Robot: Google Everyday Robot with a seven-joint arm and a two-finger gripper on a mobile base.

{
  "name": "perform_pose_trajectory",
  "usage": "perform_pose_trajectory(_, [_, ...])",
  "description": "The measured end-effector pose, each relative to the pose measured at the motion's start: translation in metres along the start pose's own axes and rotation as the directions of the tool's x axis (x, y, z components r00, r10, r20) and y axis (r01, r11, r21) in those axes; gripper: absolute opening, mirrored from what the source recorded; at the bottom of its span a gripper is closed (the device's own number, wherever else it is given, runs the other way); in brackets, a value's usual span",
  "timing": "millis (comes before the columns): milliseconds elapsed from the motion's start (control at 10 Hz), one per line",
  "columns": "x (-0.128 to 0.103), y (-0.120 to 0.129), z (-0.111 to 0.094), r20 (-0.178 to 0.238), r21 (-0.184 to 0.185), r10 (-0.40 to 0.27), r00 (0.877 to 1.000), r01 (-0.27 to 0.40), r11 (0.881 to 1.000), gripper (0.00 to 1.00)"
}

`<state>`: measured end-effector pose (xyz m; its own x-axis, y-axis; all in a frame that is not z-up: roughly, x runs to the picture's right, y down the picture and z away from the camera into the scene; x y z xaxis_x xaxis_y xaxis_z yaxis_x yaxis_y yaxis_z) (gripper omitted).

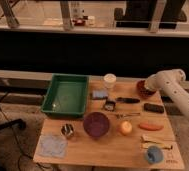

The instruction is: Place grapes in red bowl

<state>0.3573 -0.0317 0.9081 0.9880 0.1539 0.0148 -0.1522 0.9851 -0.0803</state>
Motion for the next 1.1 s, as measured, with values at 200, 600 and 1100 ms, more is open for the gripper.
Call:
perform_pose_trajectory(200, [0.011,0.008,-0.007,-0.007,-0.001,0.003,1.0,-0.003,1.0,0.12])
perform_pose_trajectory(600, [0.008,0.013,-0.014,0.002,0.006,-0.012,1.0,0.012,1.0,0.06])
perform_pose_trajectory(1100, [0.012,0.025,-0.028,0.001,0.018,-0.024,1.0,0.024,1.0,0.06])
